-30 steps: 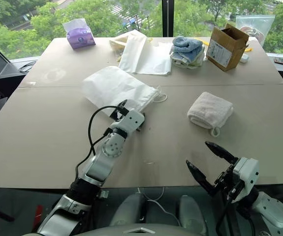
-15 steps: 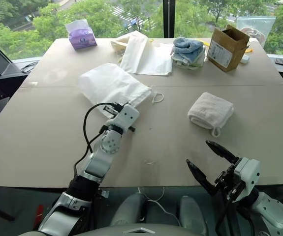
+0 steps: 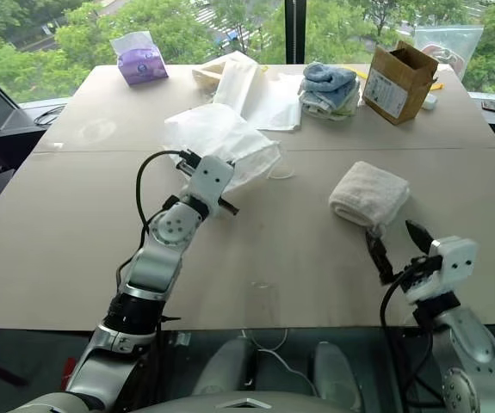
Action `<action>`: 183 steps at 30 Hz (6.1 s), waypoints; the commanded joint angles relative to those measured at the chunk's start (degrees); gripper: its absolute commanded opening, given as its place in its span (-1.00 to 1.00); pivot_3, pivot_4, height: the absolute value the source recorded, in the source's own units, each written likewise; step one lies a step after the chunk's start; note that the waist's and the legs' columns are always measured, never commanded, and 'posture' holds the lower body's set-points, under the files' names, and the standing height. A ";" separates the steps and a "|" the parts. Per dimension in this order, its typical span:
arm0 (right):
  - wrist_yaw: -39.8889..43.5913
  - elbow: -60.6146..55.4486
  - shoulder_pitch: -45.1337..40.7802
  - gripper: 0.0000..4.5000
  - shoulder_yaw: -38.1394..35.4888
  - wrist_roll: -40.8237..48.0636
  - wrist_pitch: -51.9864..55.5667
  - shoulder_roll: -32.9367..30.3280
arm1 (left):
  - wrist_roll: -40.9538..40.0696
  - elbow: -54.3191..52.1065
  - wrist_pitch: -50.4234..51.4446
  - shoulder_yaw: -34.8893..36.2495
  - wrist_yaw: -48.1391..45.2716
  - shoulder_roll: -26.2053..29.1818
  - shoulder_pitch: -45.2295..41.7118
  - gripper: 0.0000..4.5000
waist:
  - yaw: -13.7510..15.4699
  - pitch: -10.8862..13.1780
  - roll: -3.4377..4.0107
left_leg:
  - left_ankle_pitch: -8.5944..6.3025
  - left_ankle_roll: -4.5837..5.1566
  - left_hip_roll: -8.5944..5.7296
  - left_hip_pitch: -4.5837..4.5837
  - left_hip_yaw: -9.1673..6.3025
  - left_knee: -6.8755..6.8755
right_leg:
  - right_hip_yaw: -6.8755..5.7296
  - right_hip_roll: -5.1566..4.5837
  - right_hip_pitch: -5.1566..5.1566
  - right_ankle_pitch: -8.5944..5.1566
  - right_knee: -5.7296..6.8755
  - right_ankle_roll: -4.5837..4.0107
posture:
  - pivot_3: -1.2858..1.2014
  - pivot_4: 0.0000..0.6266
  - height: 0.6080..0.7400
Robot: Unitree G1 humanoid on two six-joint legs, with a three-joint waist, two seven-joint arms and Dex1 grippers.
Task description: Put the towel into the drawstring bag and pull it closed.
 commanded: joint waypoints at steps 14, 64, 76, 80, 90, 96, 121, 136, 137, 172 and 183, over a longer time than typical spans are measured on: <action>-16.70 33.73 -34.26 1.00 -6.35 23.08 34.25 -8.93 | -9.98 -4.48 15.28 4.86 -7.07 2.59 -11.18 -0.99 | -0.03 0.08 -0.04 | -0.11 0.21 0.00 -0.13 0.29 -0.05 | -0.04 0.08 -0.05 0.00 -0.05 0.00 | 0.03 -0.52 1.00; -13.46 24.01 -45.75 -0.98 -3.76 49.39 36.99 12.16 | -34.65 2.17 30.95 17.52 -11.28 0.76 -17.99 -1.00 | -1.62 0.27 -0.07 | 0.00 0.01 0.09 -1.14 0.20 0.09 | 0.17 0.17 -1.24 0.03 0.17 0.02 | 0.03 -0.52 1.00; -13.93 27.46 -43.33 -0.98 -0.28 45.81 32.41 14.74 | -41.20 2.71 34.63 19.84 -9.31 -0.65 -20.13 -1.00 | -1.65 0.27 -0.07 | 0.00 0.01 0.08 -1.13 0.22 0.09 | 0.19 0.17 -1.25 0.03 0.17 0.02 | 0.03 -0.52 1.00; -13.76 29.04 -43.73 -0.98 0.09 45.00 31.66 15.28 | -43.45 1.35 35.66 19.58 -9.44 -1.08 -19.86 -1.00 | -1.64 0.27 -0.07 | 0.01 0.00 0.08 -1.13 0.22 0.10 | 0.19 0.17 -1.25 0.03 0.20 0.02 | 0.03 -0.52 1.00; -13.16 35.01 -44.89 -0.98 1.67 40.70 29.49 18.89 | -48.71 -0.73 37.48 21.69 -5.93 -3.84 -19.01 -1.00 | -1.69 0.27 -0.06 | 0.01 0.00 0.09 -1.12 0.23 0.11 | 0.19 0.17 -1.26 0.03 0.23 0.02 | 0.03 -0.52 1.00; -12.21 37.64 -47.07 -0.98 1.73 36.66 27.86 20.27 | -49.57 -2.02 37.51 21.18 -4.77 -3.55 -17.71 -1.00 | -1.73 0.27 -0.06 | 0.01 0.00 0.09 -1.11 0.25 0.12 | 0.22 0.17 -1.27 0.03 0.25 0.01 | 0.03 -0.52 1.00; -4.54 54.55 -60.72 -0.98 2.84 17.57 18.85 22.85 | -66.51 -7.53 42.54 25.42 -1.54 -7.09 -12.75 -1.00 | -3.06 0.26 -0.06 | 0.02 -0.02 0.07 -1.10 0.31 0.26 | 0.31 0.15 -1.44 0.03 0.70 0.01 | 0.03 -0.52 1.00; -4.15 44.24 -61.21 -0.09 -0.86 18.65 14.31 27.68 | -63.12 -2.74 38.52 22.80 2.28 -5.62 -9.15 -1.00 | -3.15 0.26 -0.06 | 0.04 -0.05 0.08 -1.09 0.41 0.30 | 0.43 0.16 -1.56 0.03 0.90 0.01 | 0.03 -0.52 1.00; -4.63 43.00 -60.56 0.08 0.72 17.17 15.03 27.35 | -62.70 -2.19 38.02 22.45 1.97 -5.60 -9.18 -1.00 | -3.16 0.26 -0.06 | 0.04 -0.06 0.08 -1.09 0.41 0.31 | 0.43 0.17 -1.57 0.03 0.92 0.01 | 0.03 -0.52 1.00; -3.51 14.01 -25.56 0.97 18.58 -4.94 19.17 5.61 | -60.17 3.52 34.01 20.11 0.56 -6.56 -10.22 -1.00 | -2.17 0.25 -0.12 | 0.15 -0.18 0.05 -0.96 0.40 0.30 | 0.54 0.33 -1.50 0.03 0.92 0.01 | 0.03 -0.52 1.00; 2.38 26.88 -35.69 0.73 15.52 -4.21 12.32 15.88 | -59.73 3.39 34.31 20.04 -0.66 -5.64 -9.56 -1.00 | -1.55 0.24 -0.15 | 0.19 -0.25 0.10 -1.03 0.28 0.31 | 0.43 0.27 -1.50 0.04 0.91 -0.01 | 0.03 -0.52 1.00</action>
